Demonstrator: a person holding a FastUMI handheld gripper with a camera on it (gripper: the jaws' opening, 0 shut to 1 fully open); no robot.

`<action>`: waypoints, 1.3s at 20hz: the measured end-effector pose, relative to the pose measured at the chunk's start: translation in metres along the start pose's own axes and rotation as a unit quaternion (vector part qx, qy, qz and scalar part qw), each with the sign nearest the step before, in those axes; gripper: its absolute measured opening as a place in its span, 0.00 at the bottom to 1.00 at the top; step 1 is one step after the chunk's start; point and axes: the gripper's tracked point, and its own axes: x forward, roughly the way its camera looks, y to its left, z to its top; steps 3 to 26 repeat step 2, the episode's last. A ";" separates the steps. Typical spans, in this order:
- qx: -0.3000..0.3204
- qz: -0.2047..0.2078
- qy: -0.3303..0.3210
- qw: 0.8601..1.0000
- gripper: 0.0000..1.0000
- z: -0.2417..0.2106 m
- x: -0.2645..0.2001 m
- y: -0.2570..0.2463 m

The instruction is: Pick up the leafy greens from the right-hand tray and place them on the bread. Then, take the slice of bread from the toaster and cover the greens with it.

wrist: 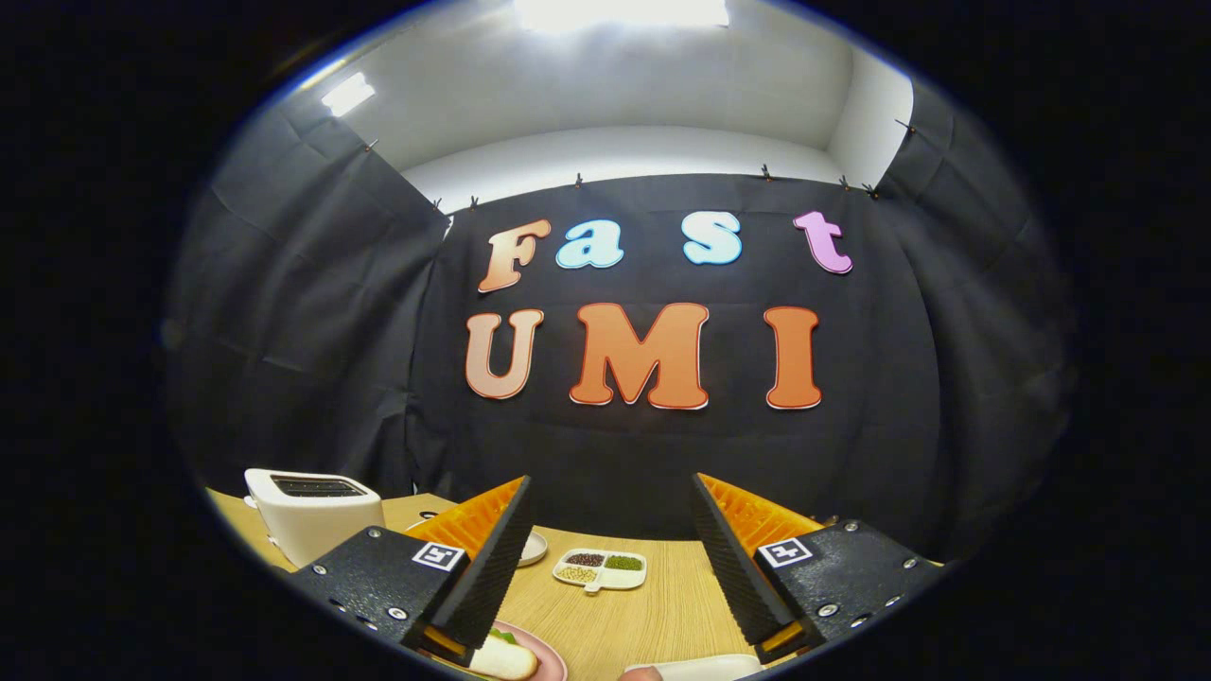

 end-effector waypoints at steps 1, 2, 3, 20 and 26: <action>0.000 0.000 0.000 1.000 0.97 -0.001 -0.001 0.000; 0.000 -0.001 0.000 1.000 0.97 -0.001 -0.001 0.000; 0.000 -0.001 0.000 1.000 0.97 -0.001 -0.001 0.000; 0.000 -0.001 0.000 1.000 0.97 -0.001 -0.001 0.000; 0.000 -0.001 0.000 1.000 0.97 -0.001 -0.001 0.000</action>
